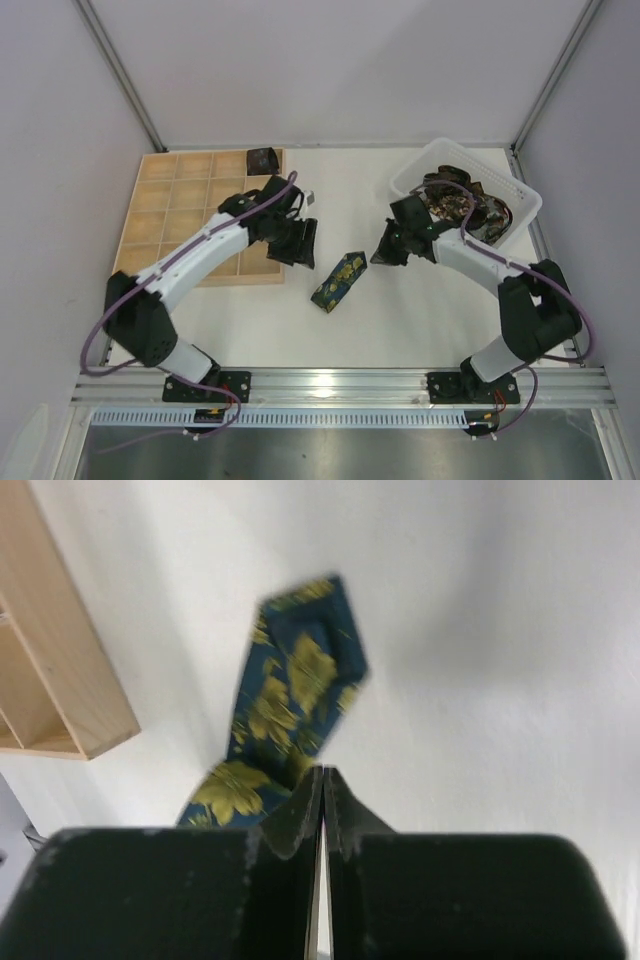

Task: Roll the ties
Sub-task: Roll the tie

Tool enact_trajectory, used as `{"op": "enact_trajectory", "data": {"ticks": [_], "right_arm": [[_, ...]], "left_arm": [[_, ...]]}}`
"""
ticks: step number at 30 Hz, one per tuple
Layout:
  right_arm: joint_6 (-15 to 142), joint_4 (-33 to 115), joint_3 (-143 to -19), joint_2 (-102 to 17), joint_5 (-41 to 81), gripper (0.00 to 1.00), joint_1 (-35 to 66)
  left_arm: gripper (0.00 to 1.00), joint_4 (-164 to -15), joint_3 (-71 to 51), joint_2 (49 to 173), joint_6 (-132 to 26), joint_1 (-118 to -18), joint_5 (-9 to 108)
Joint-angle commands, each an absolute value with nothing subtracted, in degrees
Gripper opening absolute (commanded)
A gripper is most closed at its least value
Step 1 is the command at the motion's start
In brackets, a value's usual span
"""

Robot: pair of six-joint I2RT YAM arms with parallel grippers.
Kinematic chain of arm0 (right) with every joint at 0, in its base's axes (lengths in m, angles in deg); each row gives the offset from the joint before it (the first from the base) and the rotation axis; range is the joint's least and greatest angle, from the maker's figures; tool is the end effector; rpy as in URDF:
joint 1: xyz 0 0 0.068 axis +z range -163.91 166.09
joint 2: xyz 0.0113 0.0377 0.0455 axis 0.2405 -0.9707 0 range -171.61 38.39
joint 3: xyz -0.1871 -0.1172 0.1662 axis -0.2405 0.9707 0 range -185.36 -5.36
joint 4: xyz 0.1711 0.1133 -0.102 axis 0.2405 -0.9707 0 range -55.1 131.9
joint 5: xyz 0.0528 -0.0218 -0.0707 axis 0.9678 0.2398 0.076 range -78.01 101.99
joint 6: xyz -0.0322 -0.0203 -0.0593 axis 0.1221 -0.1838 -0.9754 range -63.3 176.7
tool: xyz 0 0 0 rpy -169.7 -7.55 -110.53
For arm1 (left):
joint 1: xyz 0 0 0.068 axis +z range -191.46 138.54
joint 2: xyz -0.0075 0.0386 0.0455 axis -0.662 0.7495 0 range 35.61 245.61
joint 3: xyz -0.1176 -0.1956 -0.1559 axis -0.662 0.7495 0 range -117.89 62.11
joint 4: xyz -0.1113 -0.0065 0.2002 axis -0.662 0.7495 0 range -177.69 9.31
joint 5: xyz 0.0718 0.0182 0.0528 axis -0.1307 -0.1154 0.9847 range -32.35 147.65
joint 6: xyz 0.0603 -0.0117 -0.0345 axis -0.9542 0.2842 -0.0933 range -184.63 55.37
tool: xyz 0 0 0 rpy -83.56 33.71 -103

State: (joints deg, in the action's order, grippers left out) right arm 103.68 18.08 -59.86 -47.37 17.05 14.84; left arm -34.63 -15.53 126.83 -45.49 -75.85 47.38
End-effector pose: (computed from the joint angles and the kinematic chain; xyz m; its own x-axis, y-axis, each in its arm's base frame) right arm 0.2485 0.1422 0.2149 -0.8731 0.3517 -0.3377 0.1685 0.8676 0.4679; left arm 0.2384 -0.1756 0.2701 -0.9170 0.2368 -0.3211 0.3319 0.8994 -0.2845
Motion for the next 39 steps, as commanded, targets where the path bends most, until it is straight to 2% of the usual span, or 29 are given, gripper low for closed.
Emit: {"op": "enact_trajectory", "data": {"ticks": [1, 4, 11, 16, 22, 28, 35, 39], "right_arm": [[91.0, 21.2, -67.6, -53.1, 31.2, 0.04, 14.4], [89.7, 20.6, -70.9, -57.5, 32.6, 0.04, 14.3], [87.9, 24.1, -73.0, -65.9, 34.9, 0.03, 13.8], [88.1, 24.1, -70.8, -68.3, 30.2, 0.00, 13.5], [93.6, 24.0, -59.1, -61.0, 23.5, 0.00, 14.4], [103.4, 25.8, -48.9, -52.2, 22.8, 0.00, 18.1], [111.5, 20.6, -48.2, -43.0, 21.7, 0.01, 24.7], [108.1, 18.5, -52.1, -40.2, 17.7, 0.03, 24.6]], "left_arm": [[0.60, -37.2, -10.9, 116.6, -40.1, -76.1, 44.9], [0.60, -39.5, -3.7, 109.6, -36.2, -76.1, 41.7], [0.60, -39.4, 3.1, 99.7, -31.0, -76.1, 40.1], [0.59, -37.4, 5.5, 96.8, -28.1, -76.1, 40.4], [0.63, -38.3, 9.4, 93.4, -26.9, -76.1, 39.3], [0.63, -38.0, 9.7, 94.5, -28.9, -75.3, 38.7], [0.63, -37.2, 10.5, 94.9, -30.2, -74.7, 38.8], [0.64, -37.3, 12.0, 93.4, -30.1, -74.0, 38.1]]}}
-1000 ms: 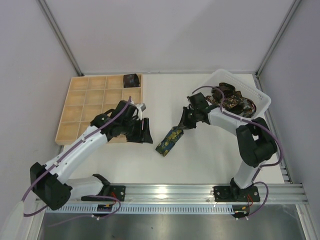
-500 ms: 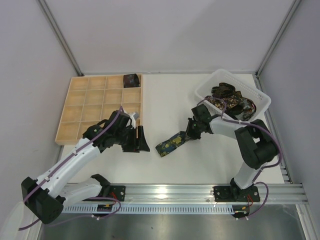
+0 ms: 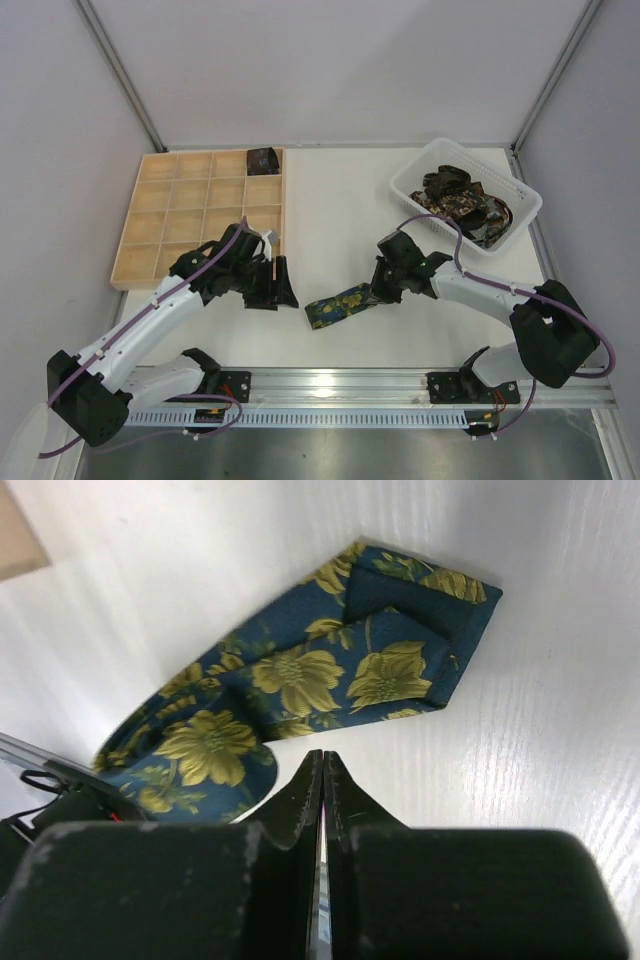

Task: Roll the ties
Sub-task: Roll the tie

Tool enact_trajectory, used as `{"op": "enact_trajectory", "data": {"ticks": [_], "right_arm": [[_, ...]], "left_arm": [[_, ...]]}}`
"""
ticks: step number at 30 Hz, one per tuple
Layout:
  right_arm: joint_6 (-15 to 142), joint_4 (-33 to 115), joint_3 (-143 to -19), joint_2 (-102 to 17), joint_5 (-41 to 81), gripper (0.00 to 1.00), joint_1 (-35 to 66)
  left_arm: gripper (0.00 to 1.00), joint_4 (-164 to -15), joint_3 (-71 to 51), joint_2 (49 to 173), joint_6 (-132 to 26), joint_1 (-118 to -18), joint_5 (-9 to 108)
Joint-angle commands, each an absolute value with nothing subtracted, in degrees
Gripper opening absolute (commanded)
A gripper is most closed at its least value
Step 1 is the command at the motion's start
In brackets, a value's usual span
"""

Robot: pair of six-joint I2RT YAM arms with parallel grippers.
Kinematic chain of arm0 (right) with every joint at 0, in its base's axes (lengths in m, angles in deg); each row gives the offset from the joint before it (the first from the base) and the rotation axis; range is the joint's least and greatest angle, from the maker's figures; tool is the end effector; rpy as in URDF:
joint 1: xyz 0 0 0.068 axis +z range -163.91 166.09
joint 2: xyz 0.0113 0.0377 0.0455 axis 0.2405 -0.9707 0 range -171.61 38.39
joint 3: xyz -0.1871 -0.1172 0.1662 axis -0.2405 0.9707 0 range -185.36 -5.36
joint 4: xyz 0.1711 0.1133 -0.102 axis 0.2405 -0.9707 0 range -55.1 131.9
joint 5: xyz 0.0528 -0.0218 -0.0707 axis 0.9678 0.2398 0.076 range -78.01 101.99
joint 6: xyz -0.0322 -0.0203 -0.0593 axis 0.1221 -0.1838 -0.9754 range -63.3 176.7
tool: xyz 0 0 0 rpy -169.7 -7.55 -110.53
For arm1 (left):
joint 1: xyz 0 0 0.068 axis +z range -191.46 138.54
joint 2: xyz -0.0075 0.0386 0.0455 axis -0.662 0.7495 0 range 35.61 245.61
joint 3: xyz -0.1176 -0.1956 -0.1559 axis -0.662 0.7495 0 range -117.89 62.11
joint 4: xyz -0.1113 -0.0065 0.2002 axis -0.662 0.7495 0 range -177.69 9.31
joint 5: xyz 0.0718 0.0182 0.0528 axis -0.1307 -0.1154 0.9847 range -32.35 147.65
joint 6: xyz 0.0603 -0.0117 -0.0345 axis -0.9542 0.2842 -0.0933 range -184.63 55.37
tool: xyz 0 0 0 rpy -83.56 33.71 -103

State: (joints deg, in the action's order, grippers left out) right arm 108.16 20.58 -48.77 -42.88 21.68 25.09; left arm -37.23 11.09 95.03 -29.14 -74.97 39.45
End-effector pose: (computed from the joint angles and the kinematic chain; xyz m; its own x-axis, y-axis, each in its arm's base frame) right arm 0.1875 0.1644 0.1841 -0.9534 0.2200 -0.2062 0.0937 0.8662 0.4909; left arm 0.1294 -0.1072 0.2624 -0.9637 -0.0233 -0.2661 0.1225 0.8467 -0.5178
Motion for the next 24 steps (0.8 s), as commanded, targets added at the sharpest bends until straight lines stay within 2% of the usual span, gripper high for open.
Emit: {"op": "enact_trajectory", "data": {"ticks": [1, 5, 11, 19, 24], "right_arm": [[105.2, 18.6, -52.8, -40.8, 18.0, 0.03, 23.9], [98.5, 19.9, -54.6, -47.4, 18.6, 0.03, 19.9], [94.2, 24.5, -50.4, -52.6, 16.7, 0.01, 18.3], [107.5, 22.7, -38.1, -41.9, 16.4, 0.01, 22.6], [107.5, 15.3, -43.6, -36.0, 12.1, 0.07, 26.4]], "left_arm": [[0.63, -37.3, 12.5, 93.0, -30.0, -74.0, 37.8], [0.63, -37.5, 13.8, 92.3, -29.8, -73.9, 36.9], [0.63, -36.5, 15.7, 90.6, -28.0, -73.7, 37.8], [0.64, -37.5, 18.3, 90.1, -27.4, -73.0, 37.0], [0.64, -38.0, 18.0, 91.4, -28.9, -71.3, 37.0]]}}
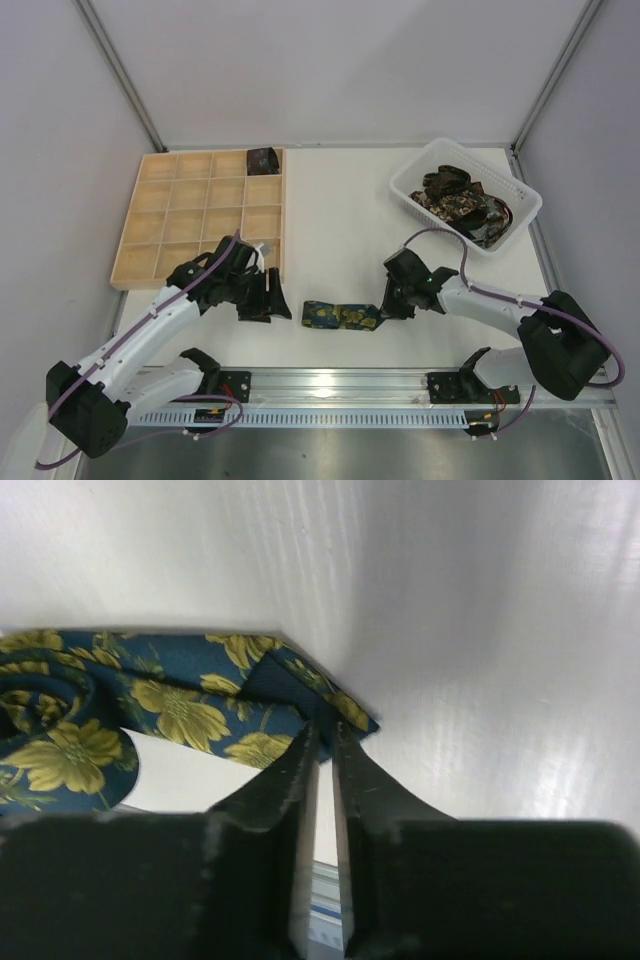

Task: Roll the ties
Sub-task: Roll the tie

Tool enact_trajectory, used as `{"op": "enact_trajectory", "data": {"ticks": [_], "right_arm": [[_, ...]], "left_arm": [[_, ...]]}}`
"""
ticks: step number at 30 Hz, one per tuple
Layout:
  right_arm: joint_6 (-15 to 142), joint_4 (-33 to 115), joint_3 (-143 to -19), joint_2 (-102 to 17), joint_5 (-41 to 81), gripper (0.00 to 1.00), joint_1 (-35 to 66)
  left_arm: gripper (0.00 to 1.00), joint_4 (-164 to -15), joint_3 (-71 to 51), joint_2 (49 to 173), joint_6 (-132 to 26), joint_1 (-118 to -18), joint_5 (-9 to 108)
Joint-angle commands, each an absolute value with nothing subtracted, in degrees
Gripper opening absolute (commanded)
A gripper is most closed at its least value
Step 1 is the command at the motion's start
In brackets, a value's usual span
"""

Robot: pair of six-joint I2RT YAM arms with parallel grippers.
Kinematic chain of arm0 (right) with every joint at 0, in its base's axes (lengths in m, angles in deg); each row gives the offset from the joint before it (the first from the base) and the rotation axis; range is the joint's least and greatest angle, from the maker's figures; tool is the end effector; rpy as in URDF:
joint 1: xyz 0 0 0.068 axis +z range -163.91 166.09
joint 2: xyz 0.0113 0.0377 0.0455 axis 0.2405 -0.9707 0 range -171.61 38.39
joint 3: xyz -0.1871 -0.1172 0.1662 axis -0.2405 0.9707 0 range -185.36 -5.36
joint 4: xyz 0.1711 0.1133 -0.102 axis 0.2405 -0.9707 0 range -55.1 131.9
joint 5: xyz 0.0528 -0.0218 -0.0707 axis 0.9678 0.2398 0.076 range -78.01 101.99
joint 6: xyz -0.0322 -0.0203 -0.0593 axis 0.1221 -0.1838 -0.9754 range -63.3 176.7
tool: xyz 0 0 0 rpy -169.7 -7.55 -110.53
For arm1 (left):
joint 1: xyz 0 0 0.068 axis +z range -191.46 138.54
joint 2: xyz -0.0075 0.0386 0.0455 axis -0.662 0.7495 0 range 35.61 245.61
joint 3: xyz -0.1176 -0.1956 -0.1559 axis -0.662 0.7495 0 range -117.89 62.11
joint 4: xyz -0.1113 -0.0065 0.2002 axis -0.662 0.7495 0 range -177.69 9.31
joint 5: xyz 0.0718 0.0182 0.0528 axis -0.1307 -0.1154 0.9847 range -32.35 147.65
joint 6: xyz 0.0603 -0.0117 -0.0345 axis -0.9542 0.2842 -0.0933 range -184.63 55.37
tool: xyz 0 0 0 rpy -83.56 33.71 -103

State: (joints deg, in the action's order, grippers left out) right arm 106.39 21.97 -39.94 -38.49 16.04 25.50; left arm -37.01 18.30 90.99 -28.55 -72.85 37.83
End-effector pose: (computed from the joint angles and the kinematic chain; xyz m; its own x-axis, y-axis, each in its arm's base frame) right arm 0.1645 0.1406 0.1607 -0.9445 0.2084 -0.2538 0.0952 0.9134 0.3958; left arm 0.1141 -0.0924 0.2369 -0.9785 -0.0519 -0.1998 0.0602 0.8541 -0.5167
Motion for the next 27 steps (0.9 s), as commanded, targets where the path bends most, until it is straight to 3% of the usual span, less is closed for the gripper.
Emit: {"op": "enact_trajectory", "data": {"ticks": [1, 6, 7, 10, 19, 27], "right_arm": [[104.9, 12.1, -45.3, -35.4, 9.8, 0.17, 26.5], [95.7, 8.8, -56.7, -37.6, 15.4, 0.52, 28.0], [96.0, 9.6, -57.3, -38.2, 18.9, 0.55, 28.5], [99.0, 15.7, -56.6, -39.7, 26.0, 0.58, 30.7], [104.9, 24.3, -56.8, -45.9, 28.8, 0.67, 36.7], [103.3, 24.4, -56.6, -47.5, 25.7, 0.65, 37.4]], "left_arm": [[0.64, -37.9, 18.0, 91.9, -29.0, -71.2, 37.4], [0.64, -38.3, 18.6, 91.9, -29.7, -69.6, 37.8], [0.64, -38.3, 18.8, 91.2, -29.8, -69.4, 37.9], [0.64, -38.7, 19.6, 90.4, -29.7, -68.6, 37.4], [0.64, -44.0, 24.1, 90.5, -28.4, -68.2, 32.4], [0.63, -47.9, 25.6, 93.0, -27.9, -68.1, 30.5]]}}
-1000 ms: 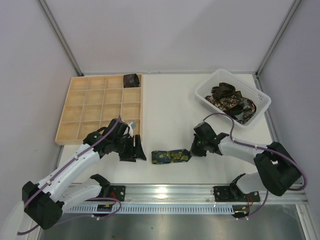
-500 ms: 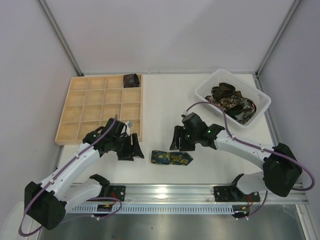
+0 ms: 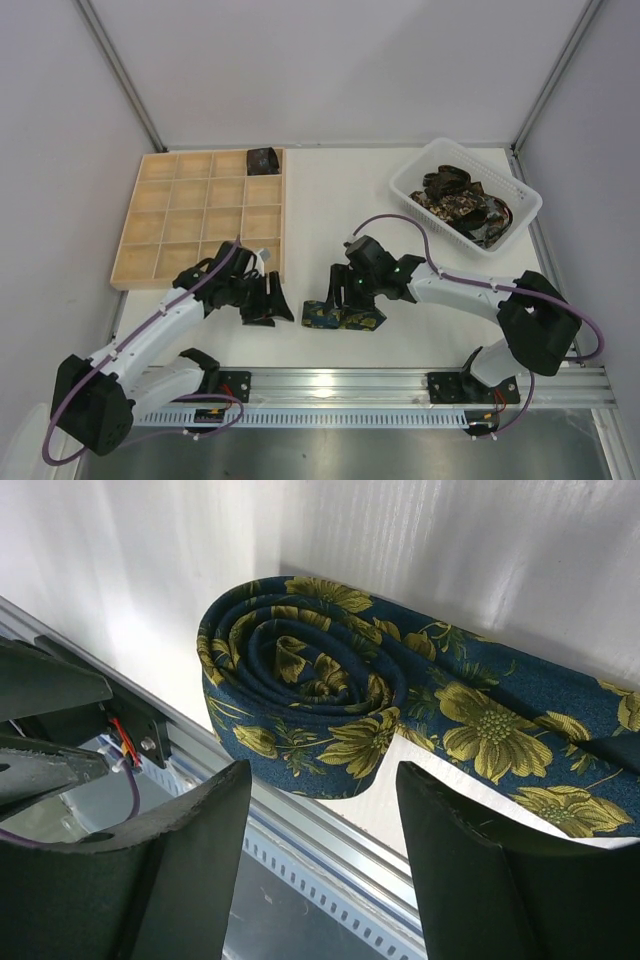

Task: Roll the ties
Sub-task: Roll the tie

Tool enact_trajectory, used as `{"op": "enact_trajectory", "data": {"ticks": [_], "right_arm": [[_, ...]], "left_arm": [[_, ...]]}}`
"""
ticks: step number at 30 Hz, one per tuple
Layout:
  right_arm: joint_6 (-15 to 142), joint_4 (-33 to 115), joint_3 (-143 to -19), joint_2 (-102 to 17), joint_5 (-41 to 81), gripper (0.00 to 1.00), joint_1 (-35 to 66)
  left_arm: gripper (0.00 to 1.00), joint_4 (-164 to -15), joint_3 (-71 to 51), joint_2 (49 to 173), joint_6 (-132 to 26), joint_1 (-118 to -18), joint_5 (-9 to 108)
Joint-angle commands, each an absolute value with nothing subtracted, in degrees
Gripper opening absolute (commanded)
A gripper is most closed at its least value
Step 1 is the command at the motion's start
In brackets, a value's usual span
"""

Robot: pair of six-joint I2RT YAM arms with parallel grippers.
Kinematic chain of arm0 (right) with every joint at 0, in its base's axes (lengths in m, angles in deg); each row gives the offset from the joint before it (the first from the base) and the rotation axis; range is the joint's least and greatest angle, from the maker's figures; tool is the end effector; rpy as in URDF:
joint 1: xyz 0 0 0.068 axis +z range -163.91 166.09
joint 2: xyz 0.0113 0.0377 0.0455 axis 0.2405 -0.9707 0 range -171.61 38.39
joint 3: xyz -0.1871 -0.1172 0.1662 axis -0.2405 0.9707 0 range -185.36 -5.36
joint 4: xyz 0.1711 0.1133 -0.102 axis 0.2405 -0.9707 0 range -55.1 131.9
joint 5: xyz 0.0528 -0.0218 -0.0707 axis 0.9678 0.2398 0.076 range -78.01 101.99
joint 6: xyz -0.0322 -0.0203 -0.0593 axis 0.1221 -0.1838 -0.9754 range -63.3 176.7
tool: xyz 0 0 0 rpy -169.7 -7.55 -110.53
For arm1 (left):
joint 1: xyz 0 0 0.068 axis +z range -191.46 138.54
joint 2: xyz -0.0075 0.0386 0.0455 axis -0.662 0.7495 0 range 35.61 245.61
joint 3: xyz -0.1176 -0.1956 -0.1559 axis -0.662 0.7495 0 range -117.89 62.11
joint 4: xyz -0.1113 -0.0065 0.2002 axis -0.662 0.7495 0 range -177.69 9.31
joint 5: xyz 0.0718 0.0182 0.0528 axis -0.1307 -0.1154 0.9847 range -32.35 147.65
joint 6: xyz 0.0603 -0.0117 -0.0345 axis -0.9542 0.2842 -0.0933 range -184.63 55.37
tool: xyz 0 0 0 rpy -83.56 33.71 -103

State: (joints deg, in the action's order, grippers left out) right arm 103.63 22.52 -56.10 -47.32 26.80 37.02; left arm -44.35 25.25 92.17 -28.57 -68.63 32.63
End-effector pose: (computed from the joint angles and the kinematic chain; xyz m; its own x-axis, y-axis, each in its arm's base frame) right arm 0.1663 0.2285 0.2037 -0.9666 -0.0702 -0.2463 -0.2026 0.7979 0.5677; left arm 0.1204 -0.0891 0.2100 -0.9850 -0.0939 -0.1448 0.0058 0.8206 -0.5715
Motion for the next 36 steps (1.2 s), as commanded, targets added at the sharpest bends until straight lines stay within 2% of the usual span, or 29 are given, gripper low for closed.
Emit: {"op": "enact_trajectory", "data": {"ticks": [1, 8, 17, 25, 27, 29, 36], "right_arm": [[103.2, 24.1, -56.9, -47.7, 25.6, 0.65, 37.4], [102.9, 22.5, -59.2, -49.4, 24.2, 0.63, 37.9], [103.5, 24.9, -56.4, -50.6, 24.4, 0.52, 37.9], [104.9, 27.3, -53.1, -50.1, 24.2, 0.32, 37.5], [104.9, 27.5, -52.5, -50.0, 24.2, 0.22, 37.5], [105.0, 27.3, -52.1, -49.7, 23.9, 0.15, 37.4], [103.5, 27.0, -50.7, -48.1, 24.6, 0.08, 35.9]], "left_arm": [[0.63, -48.2, 25.5, 93.8, -27.9, -68.1, 30.8], [0.63, -50.3, 24.3, 97.5, -28.0, -68.1, 30.7], [0.63, -53.0, 23.9, 101.0, -28.3, -68.1, 29.7], [0.63, -53.8, 23.8, 102.8, -28.5, -68.1, 29.0], [0.63, -53.9, 23.7, 102.8, -28.4, -68.1, 28.9], [0.63, -54.1, 23.7, 103.2, -28.5, -68.1, 28.6], [0.64, -56.0, 24.0, 105.2, -29.0, -68.1, 26.1]]}}
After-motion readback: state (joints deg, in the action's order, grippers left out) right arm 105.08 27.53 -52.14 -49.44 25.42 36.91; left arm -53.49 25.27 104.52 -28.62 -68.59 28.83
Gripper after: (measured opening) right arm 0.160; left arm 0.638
